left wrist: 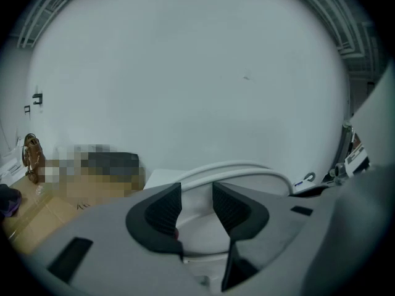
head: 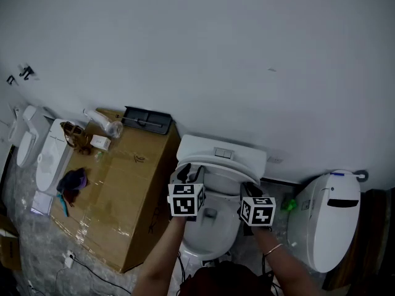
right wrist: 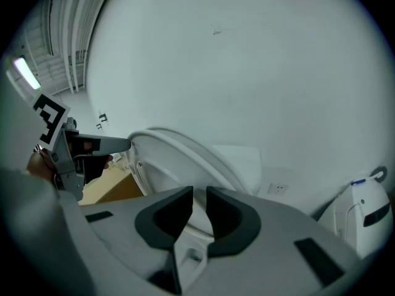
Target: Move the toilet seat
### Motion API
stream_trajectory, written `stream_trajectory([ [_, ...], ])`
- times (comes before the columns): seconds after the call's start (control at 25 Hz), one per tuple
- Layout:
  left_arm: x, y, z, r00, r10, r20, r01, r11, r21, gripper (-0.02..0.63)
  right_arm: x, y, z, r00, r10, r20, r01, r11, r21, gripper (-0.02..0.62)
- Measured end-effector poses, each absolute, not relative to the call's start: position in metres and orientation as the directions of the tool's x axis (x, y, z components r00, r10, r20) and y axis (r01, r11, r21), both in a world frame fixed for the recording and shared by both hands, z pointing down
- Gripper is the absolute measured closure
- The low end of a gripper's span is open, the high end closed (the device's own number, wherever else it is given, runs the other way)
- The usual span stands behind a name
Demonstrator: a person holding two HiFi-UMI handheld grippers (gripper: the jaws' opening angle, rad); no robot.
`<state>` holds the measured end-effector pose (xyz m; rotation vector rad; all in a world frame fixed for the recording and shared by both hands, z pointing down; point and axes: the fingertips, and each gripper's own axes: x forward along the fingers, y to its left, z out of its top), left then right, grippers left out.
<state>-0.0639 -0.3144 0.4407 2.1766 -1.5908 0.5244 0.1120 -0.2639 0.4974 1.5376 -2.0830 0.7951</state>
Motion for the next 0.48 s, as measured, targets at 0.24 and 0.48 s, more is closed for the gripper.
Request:
stream_trajectory([
  [0.24,-0.059,-0.327,0.442,0.286,-0.807,0.517,-0.954,-0.290,0.075,0.428,0.117,-0.276,0.499,-0.277,-0.715,0.642,-0.961,0.221,-0.169,0.525],
  [0.48,-0.064,-0.332,0.444,0.272,-0.811,0.518,-0.957,-0.283,0.059,0.431,0.115,-0.280,0.501,-0.266,-0.719,0.642,-0.963,0.223,-0.150,0.543],
])
